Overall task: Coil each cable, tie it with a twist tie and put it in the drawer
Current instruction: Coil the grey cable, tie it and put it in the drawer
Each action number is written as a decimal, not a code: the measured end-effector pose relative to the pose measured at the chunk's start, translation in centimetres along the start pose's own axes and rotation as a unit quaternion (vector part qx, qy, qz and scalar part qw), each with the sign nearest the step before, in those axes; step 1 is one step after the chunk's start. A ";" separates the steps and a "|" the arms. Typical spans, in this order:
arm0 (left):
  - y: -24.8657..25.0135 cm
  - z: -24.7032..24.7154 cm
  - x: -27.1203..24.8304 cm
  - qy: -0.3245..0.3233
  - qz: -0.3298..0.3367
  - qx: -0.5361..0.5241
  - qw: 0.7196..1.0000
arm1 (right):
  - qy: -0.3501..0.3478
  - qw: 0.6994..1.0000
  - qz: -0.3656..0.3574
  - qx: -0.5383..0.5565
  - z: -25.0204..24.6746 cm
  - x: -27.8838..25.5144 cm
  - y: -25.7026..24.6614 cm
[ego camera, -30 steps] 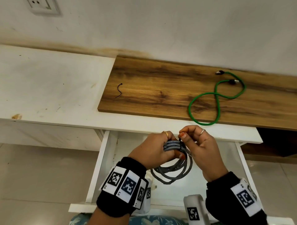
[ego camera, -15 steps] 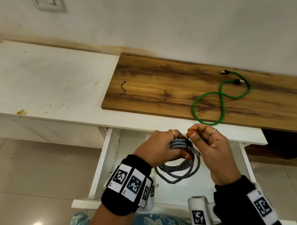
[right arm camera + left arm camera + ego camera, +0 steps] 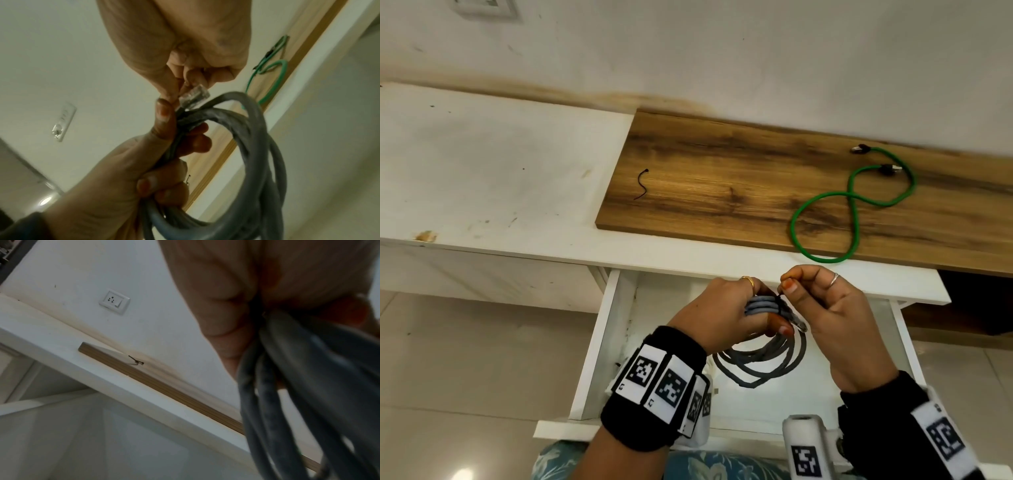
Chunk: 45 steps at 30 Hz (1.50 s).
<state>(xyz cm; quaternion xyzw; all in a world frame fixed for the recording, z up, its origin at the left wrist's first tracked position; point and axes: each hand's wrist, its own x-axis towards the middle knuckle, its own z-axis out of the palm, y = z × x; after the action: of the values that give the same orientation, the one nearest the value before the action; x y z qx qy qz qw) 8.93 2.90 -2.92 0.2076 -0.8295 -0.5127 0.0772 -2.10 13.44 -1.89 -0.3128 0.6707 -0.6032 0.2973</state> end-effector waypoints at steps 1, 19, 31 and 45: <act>0.0 -0.1 0.0 0.003 0.004 0.002 1.000 | -0.004 1.000 -0.008 0.000 0.0 -0.3 -0.3; 0.4 0.3 -0.4 -0.036 0.010 0.049 0.998 | 0.013 0.999 0.032 -0.023 0.3 0.5 1.0; -0.6 0.0 0.1 0.007 -0.006 -0.030 1.000 | -0.024 0.999 -0.016 -0.037 -0.1 -0.9 -0.7; -1.5 0.0 -0.1 0.105 -0.048 -0.234 0.965 | -0.164 0.968 0.180 0.067 -3.2 1.2 1.3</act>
<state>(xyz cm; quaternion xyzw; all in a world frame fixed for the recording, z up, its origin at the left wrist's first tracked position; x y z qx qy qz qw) 9.43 2.37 -4.19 0.2763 -0.6624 -0.6711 0.1858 -5.37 14.60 -2.91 -0.2612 0.6159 -0.5240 0.5271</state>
